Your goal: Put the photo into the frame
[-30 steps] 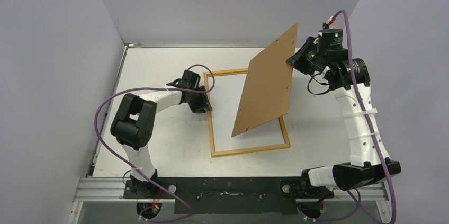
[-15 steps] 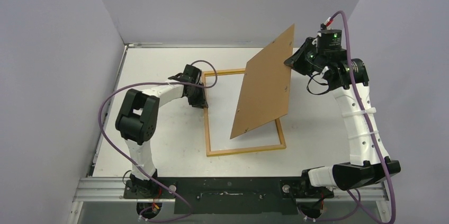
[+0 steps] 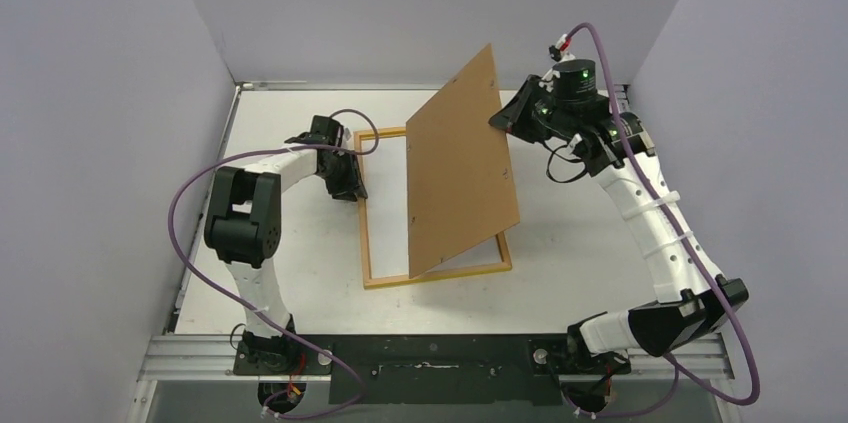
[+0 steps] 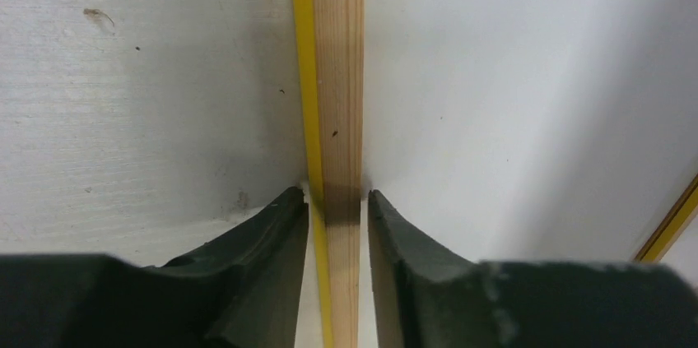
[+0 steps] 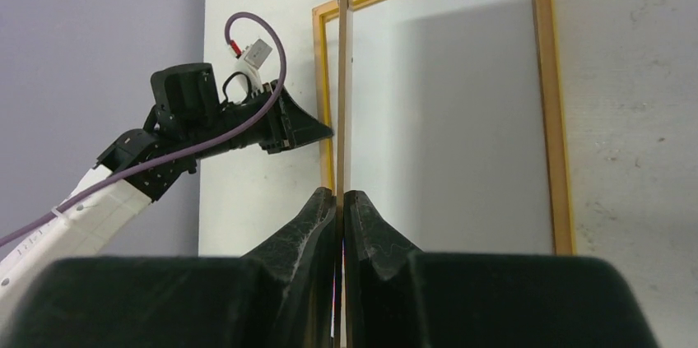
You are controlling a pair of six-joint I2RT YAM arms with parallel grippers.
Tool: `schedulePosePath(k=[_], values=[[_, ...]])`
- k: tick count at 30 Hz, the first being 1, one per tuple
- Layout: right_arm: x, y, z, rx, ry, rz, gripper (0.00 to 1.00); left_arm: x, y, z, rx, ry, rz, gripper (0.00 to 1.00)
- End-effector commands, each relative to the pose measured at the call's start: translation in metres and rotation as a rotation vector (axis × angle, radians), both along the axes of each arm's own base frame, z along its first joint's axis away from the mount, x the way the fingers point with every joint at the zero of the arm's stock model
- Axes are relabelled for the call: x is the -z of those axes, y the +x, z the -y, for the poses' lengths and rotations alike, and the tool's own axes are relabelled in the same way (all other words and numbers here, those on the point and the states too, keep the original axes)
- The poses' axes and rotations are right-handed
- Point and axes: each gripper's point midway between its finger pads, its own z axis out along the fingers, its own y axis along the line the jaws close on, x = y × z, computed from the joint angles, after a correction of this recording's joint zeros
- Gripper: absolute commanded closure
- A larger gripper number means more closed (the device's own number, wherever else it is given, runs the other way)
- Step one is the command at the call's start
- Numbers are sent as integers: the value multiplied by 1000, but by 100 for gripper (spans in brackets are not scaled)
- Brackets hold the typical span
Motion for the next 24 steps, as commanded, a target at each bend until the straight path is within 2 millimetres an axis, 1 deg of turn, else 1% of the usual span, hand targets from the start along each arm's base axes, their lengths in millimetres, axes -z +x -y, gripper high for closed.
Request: schedulePosePath(k=[1, 2, 3, 4, 7, 9, 10, 12, 15, 18, 22, 24], values=[[-33, 23, -19, -14, 131, 151, 100, -25, 3, -1, -3, -78, 21, 63], [-33, 25, -23, -24, 140, 159, 100, -33, 5, -7, -16, -96, 36, 58], [-31, 28, -25, -32, 148, 165, 100, -39, 6, -7, -16, -119, 47, 53], [-30, 30, -28, -45, 154, 169, 100, -50, 8, -13, -27, -144, 68, 50], [-23, 37, -38, -85, 171, 172, 100, -71, 10, -20, -37, -214, 108, 48], [-21, 40, -46, -119, 208, 185, 100, -78, 10, -25, -51, -240, 124, 49], [-20, 42, -50, -130, 233, 191, 100, -79, 10, -28, -60, -248, 127, 52], [-9, 47, -55, -144, 254, 170, 100, -78, 11, -31, -69, -273, 128, 56], [10, 57, -60, -149, 256, 139, 100, -72, 11, -29, -73, -305, 112, 57], [18, 65, -62, -156, 257, 139, 100, -66, 15, -25, -80, -331, 91, 57], [23, 75, -65, -166, 286, 149, 100, -57, 21, -25, -94, -330, 75, 57], [31, 80, -66, -167, 305, 137, 100, -51, 24, -26, -105, -325, 66, 60]])
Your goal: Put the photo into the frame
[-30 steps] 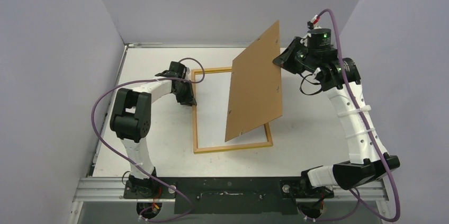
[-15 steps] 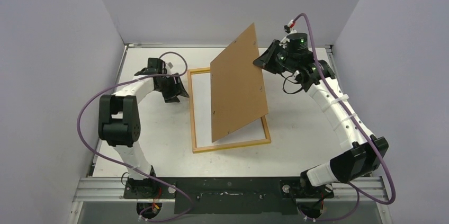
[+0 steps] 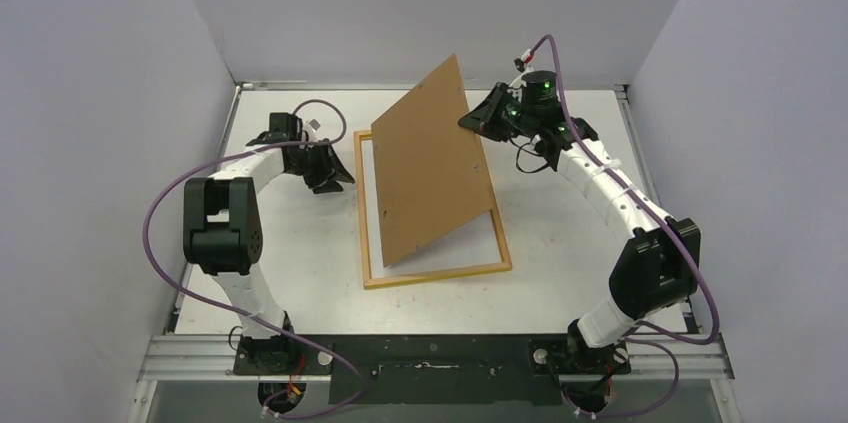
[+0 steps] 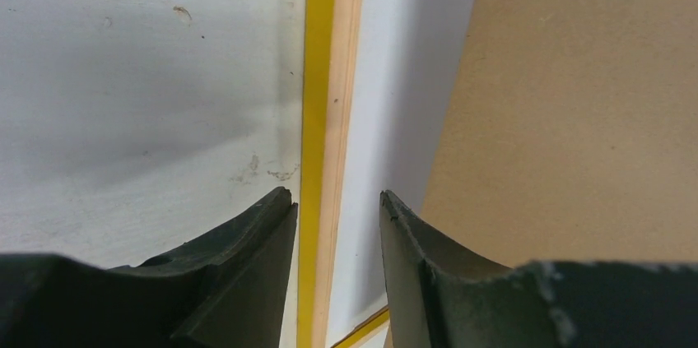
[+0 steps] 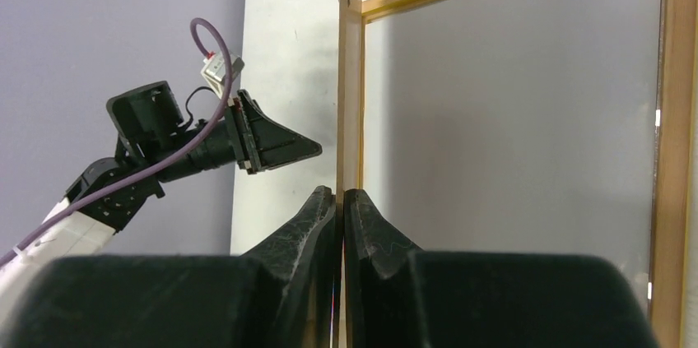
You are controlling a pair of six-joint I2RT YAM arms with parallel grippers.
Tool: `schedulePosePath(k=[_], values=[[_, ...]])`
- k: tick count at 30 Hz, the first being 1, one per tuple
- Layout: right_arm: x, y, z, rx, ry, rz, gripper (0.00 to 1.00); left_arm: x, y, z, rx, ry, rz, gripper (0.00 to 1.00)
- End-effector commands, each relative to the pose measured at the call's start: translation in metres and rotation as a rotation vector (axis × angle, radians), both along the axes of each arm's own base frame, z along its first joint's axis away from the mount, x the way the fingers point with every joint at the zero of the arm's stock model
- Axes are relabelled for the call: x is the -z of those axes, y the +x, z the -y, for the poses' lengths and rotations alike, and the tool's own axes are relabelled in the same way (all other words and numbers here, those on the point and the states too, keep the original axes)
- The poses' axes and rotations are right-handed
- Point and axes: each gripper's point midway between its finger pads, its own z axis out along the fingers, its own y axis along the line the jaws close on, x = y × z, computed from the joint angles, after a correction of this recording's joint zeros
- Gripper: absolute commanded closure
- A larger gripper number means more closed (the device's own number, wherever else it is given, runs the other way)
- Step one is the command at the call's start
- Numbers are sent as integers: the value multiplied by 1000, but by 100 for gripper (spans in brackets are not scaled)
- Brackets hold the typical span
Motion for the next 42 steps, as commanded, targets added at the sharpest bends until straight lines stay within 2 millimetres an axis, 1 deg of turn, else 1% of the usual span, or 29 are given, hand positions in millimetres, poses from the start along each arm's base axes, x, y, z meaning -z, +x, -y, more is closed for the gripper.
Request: schedulePosePath(k=[1, 3, 6, 11, 14, 15, 18, 23, 27, 30, 36, 42], values=[[-43, 16, -11, -29, 148, 150, 100, 1, 17, 2, -11, -26, 29, 63], [-30, 18, -11, -29, 141, 140, 100, 7, 18, 1, -21, -18, 12, 67], [-15, 18, -11, -36, 133, 119, 100, 14, 19, 2, -24, -28, 5, 68], [-9, 16, -13, -55, 138, 119, 100, 23, 18, 6, -18, -43, -10, 68], [2, 17, -15, -63, 143, 92, 100, 30, 17, 7, -14, -47, -26, 68], [0, 19, -16, -62, 155, 107, 100, 32, 17, 8, -13, -47, -33, 68], [2, 19, -17, -56, 161, 100, 100, 37, 17, 8, -15, -43, -43, 68], [2, 13, -14, -54, 153, 94, 100, 42, 17, 8, -18, -32, -43, 69], [-3, 9, -14, -65, 155, 102, 100, 46, 16, 10, -14, -28, -49, 69], [2, 6, -13, -65, 149, 76, 100, 48, 16, 10, -14, -25, -51, 69], [8, 5, -15, -66, 153, 61, 100, 50, 16, 10, -20, -17, -58, 70], [2, 1, -14, -72, 158, 65, 100, 53, 15, 10, -26, -13, -64, 70]])
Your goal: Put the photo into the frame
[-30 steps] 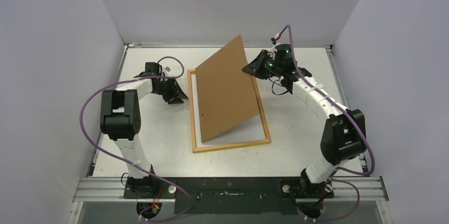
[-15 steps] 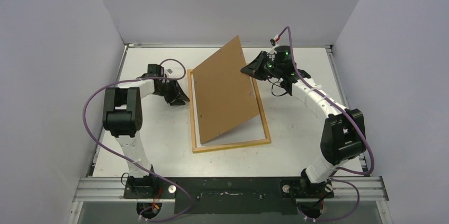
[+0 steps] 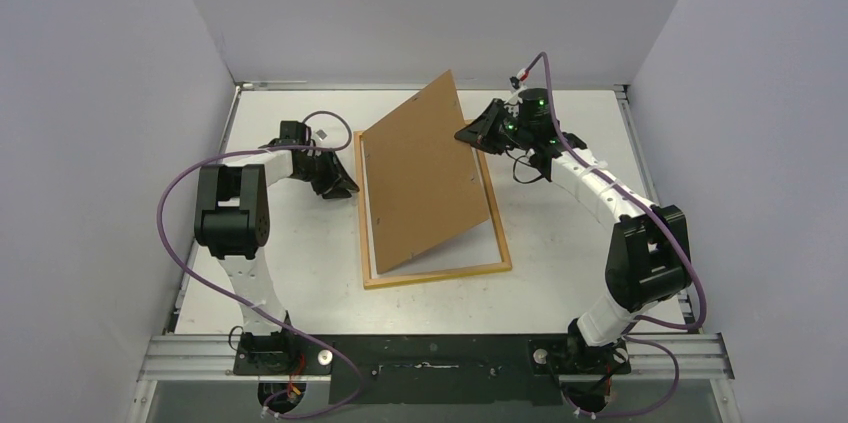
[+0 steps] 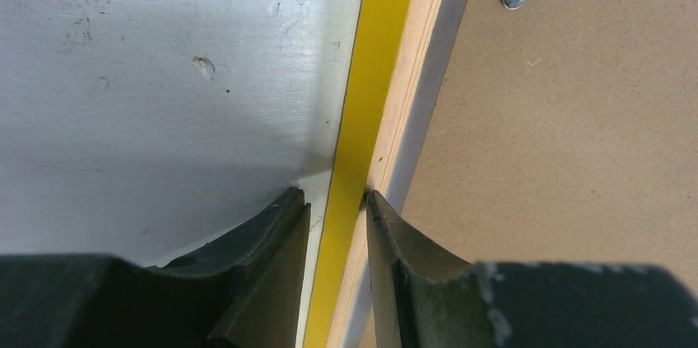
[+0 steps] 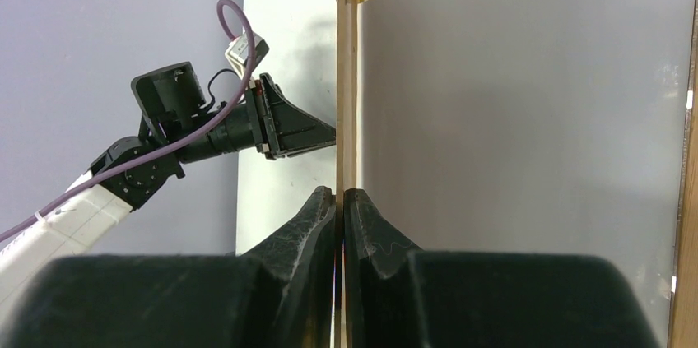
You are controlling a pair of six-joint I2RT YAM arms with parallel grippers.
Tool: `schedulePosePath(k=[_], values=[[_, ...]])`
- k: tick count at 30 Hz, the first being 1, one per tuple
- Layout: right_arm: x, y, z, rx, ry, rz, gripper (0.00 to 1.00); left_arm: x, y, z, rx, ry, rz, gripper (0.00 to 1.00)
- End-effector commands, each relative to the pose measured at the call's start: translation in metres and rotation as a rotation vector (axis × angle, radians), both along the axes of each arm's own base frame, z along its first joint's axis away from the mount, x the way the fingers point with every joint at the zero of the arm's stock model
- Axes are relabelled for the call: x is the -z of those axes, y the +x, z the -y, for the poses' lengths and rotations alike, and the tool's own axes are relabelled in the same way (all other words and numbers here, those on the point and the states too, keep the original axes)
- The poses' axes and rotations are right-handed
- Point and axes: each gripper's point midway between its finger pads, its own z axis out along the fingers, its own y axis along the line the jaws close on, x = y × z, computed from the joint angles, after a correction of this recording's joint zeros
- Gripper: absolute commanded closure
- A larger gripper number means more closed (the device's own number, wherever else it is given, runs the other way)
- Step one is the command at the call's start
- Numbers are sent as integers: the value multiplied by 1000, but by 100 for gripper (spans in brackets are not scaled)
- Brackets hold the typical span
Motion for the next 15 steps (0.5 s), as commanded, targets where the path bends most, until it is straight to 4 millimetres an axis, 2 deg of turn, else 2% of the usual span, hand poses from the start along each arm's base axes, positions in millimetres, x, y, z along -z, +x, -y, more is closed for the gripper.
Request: schedulePosePath(k=[1, 15], values=[[-48, -4, -6, -32, 84, 111, 100, 5, 9, 0, -6, 21, 27, 70], [-46, -11, -1, -36, 86, 111, 100, 8, 7, 0, -8, 28, 19, 70]])
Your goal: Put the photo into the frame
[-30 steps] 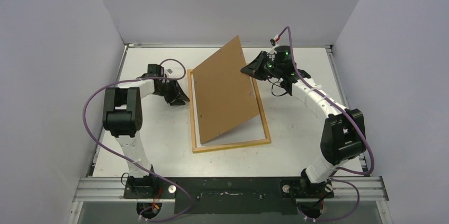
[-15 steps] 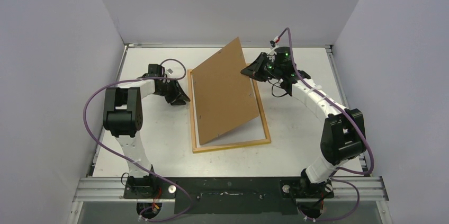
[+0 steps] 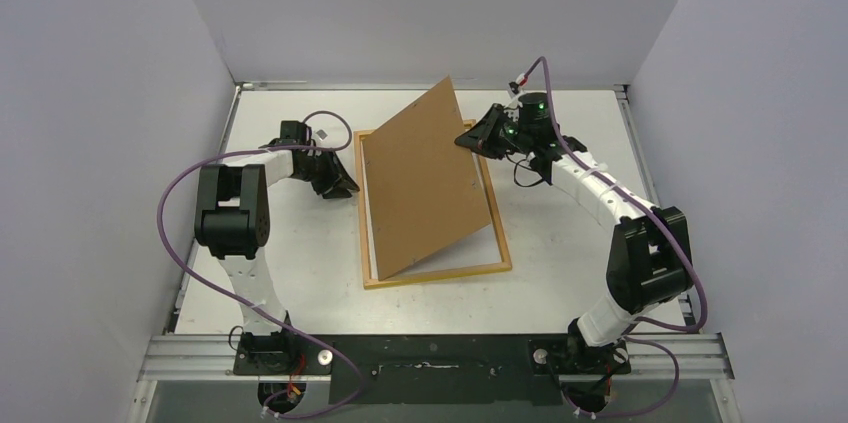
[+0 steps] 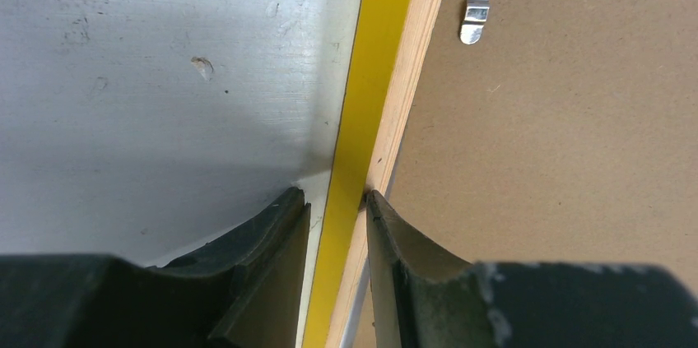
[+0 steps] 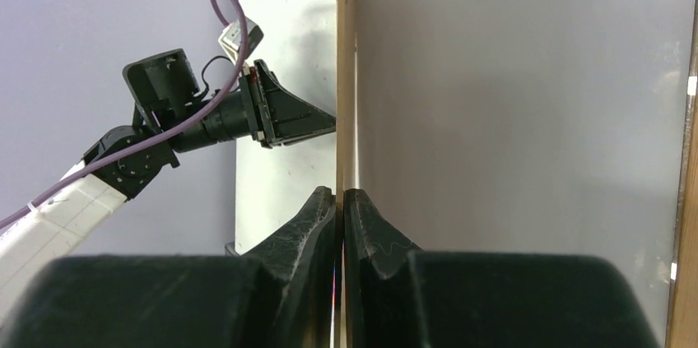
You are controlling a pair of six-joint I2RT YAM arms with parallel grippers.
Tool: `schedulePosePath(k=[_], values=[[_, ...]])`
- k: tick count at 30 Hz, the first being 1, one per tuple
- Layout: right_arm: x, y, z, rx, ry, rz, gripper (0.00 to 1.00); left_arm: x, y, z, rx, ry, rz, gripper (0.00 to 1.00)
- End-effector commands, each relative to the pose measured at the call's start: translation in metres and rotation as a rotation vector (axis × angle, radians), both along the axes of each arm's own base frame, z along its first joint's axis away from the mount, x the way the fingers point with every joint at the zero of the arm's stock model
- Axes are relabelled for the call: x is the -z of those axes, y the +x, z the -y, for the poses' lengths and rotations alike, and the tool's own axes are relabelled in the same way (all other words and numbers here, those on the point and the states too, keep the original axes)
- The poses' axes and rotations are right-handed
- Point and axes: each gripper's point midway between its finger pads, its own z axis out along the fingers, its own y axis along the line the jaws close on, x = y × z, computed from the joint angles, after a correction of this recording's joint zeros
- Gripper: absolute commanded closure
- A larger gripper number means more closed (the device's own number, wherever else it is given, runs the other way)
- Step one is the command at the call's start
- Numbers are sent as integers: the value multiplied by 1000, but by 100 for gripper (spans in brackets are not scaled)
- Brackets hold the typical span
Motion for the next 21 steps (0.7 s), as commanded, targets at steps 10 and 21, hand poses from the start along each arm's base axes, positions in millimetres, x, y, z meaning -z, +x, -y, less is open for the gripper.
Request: schedulePosePath(k=[10, 21], values=[[-44, 6, -1, 21, 113, 154, 100, 9, 4, 1, -1, 28, 13, 71], [-36, 2, 2, 37, 131, 213, 100, 10, 0, 8, 12, 15, 4, 71]])
